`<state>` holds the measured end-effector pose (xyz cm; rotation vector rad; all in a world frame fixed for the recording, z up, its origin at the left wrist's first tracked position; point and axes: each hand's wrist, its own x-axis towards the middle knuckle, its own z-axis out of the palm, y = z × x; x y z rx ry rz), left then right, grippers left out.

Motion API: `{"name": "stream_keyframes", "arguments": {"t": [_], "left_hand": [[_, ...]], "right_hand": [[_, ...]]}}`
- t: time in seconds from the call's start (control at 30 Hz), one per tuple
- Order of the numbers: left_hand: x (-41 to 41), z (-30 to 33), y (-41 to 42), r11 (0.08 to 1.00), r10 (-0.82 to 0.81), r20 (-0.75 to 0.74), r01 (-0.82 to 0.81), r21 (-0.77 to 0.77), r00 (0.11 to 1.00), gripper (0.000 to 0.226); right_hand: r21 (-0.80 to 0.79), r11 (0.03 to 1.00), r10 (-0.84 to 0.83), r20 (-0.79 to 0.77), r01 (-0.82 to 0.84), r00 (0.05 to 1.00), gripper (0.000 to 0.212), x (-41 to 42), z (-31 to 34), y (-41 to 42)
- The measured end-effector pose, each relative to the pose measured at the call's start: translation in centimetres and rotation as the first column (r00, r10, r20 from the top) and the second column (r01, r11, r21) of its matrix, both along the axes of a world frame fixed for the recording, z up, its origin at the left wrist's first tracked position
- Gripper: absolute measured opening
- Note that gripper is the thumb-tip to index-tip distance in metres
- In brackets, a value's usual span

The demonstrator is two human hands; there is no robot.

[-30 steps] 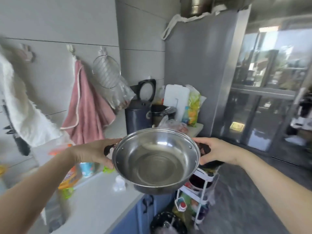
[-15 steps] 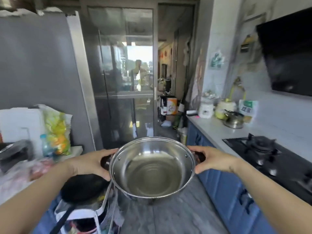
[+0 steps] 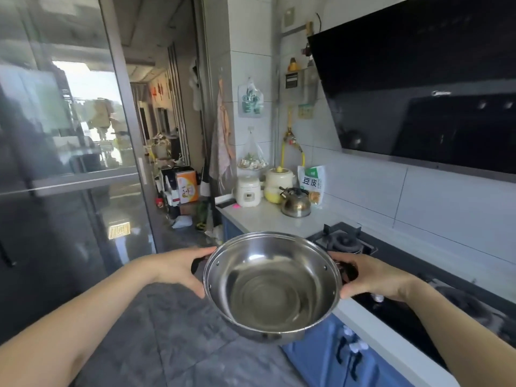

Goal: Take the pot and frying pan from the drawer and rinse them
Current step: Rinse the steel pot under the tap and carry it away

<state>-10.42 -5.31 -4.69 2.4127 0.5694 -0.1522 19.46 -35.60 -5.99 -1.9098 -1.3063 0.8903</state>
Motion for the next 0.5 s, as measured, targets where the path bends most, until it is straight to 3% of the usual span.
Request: {"name": "stream_keyframes", "arguments": {"t": [0.17,0.5], "left_hand": [[12.7,-2.1,6.0,0.994,-0.103,0.02,0.104,-0.047,0.994,0.102],[32.2,-5.5,18.7,0.993,-0.103,0.01,0.104,-0.06,0.995,0.09]], "right_hand": [[-0.043,0.995,-0.089,0.053,0.091,0.995,0.084,9.8,-1.6,3.5],[-0.08,0.99,-0.105,0.103,0.113,0.989,0.067,28.9,-2.5,15.3]]}}
